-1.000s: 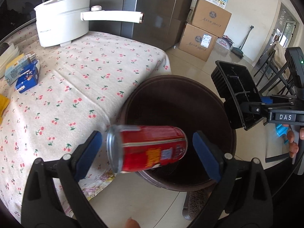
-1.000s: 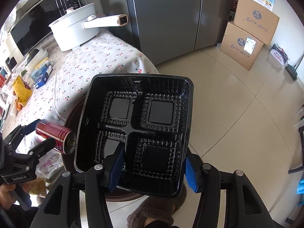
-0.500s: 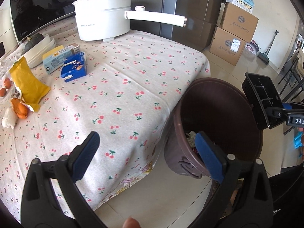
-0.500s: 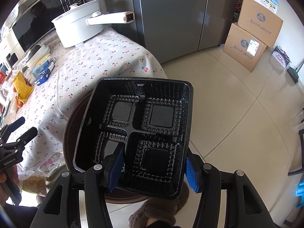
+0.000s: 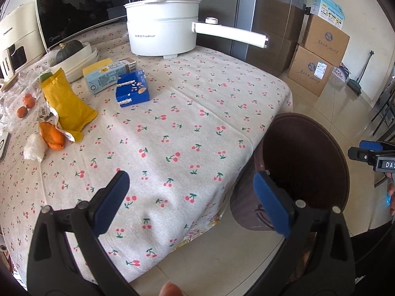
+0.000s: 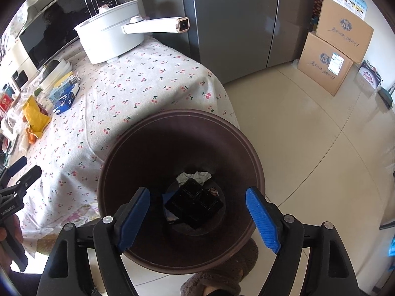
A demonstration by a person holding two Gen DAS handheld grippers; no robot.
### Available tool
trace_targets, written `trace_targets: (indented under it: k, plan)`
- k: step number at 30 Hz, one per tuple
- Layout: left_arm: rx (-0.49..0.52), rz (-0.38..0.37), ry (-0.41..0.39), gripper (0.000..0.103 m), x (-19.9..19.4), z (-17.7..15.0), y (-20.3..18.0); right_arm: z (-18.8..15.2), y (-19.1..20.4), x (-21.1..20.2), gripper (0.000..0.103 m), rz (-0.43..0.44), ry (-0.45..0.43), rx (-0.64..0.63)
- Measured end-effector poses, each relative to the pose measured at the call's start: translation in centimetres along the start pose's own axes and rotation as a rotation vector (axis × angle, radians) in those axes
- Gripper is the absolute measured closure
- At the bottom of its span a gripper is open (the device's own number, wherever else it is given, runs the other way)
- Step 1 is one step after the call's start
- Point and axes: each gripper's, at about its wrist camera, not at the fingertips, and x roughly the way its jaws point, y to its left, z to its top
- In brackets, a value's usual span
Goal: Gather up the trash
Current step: 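Carry the red can and black tray over the brown bin and open both grippers, then move both grippers back over the table toward the yellow bag and blue box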
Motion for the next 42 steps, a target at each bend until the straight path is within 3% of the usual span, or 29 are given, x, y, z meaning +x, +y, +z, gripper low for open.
trace_targets:
  k: [14,34,42]
  plan:
    - [-0.048,0.071,-0.017,0.003,-1.6,0.3,4.3,2.3,5.5,0.5,0.018,0.024,-0.005,-0.081]
    - [-0.098,0.208,-0.053,0.003,-3.7,0.8,12.8,7.1,17.7,1.3,0.016,0.094,-0.039,-0.236]
    - [-0.173,0.249,-0.031,0.003,-2.6,1.1,17.8,10.6,20.5,3.8,0.016,0.115,-0.029,-0.202]
